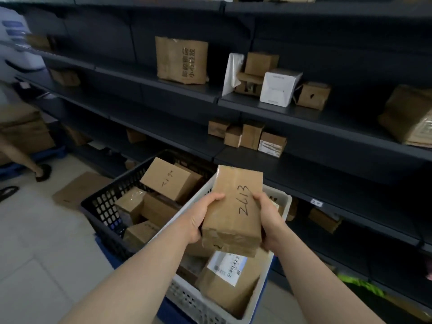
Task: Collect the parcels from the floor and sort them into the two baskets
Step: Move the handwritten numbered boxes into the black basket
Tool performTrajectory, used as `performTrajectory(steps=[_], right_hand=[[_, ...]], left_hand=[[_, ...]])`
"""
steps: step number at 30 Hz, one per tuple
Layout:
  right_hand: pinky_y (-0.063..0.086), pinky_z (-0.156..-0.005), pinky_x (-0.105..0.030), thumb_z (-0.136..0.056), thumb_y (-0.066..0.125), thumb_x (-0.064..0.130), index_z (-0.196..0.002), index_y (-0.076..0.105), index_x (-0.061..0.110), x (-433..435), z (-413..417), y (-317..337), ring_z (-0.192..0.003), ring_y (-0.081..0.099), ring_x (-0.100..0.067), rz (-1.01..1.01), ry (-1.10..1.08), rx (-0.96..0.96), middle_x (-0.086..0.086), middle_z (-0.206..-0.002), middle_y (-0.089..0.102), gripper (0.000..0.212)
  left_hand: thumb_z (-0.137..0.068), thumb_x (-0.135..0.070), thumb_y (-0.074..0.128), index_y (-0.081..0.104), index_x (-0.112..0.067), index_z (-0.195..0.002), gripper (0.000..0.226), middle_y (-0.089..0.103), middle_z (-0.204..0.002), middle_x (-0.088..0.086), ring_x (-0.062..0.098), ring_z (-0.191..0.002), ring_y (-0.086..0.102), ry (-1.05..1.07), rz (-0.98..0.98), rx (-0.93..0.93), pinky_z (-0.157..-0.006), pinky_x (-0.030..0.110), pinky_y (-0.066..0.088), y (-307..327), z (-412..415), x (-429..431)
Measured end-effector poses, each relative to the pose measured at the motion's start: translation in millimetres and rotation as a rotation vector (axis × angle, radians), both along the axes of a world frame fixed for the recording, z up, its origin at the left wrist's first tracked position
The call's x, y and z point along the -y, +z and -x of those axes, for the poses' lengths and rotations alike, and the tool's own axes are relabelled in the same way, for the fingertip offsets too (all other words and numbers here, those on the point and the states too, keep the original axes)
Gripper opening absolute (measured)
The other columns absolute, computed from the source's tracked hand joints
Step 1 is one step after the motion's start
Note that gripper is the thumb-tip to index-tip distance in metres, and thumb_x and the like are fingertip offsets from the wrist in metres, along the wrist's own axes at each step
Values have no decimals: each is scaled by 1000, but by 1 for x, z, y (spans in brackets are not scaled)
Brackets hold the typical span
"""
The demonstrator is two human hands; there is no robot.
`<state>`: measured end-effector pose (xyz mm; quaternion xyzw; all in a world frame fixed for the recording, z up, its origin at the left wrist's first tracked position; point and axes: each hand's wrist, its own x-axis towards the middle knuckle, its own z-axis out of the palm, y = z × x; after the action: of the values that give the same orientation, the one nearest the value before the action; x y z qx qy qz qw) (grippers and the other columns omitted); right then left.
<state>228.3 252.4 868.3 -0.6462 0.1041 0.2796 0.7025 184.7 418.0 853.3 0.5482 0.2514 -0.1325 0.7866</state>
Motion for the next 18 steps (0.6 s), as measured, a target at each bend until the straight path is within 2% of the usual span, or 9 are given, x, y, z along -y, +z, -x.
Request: performTrajectory(steps=[3,7,10,12,18], right_hand=[[53,-93,-47,-94,46,48,-110,68,18,-32,-2,-1,-100,67,-31,-17,54,-3,-11,-99,75,41],[55,-73,-37,-95,50,40,-109,68,16,-82,-1,-9,-91,67,-25,-18,151,-74,-7,-92,75,34],[56,-77,-37,-96,55,32,-113,61,14,-123,-3,-14,-97,66,-23,20,200,-85,-7,-103,71,26],[56,-80,-37,-96,55,31,-115,61,12,-154,-8,-23,-99,66,-24,49,230,-107,-9,-108,70,27],[57,-87,-41,-101,46,27,-110,66,10,-244,-23,-56,-96,67,-27,105,188,-195,-11,-102,72,27]], left_hand=[[-81,-46,66,69,-13,-106,41,74,-89,15,31,-85,66,102,8,11,-82,39,51,2,5,-28],[-81,-46,67,67,-11,-110,46,74,-87,16,33,-89,65,223,21,-40,-89,42,50,-8,18,-78],[-86,-47,64,67,-9,-106,42,75,-85,17,33,-90,66,278,17,-91,-82,40,52,-15,23,-121],[-85,-48,63,66,-10,-110,46,74,-96,19,35,-96,66,313,-7,-128,-88,43,51,-23,21,-152],[-90,-48,49,66,-11,-111,47,71,-105,22,37,-101,64,279,-90,-221,-88,44,51,-49,3,-242]])
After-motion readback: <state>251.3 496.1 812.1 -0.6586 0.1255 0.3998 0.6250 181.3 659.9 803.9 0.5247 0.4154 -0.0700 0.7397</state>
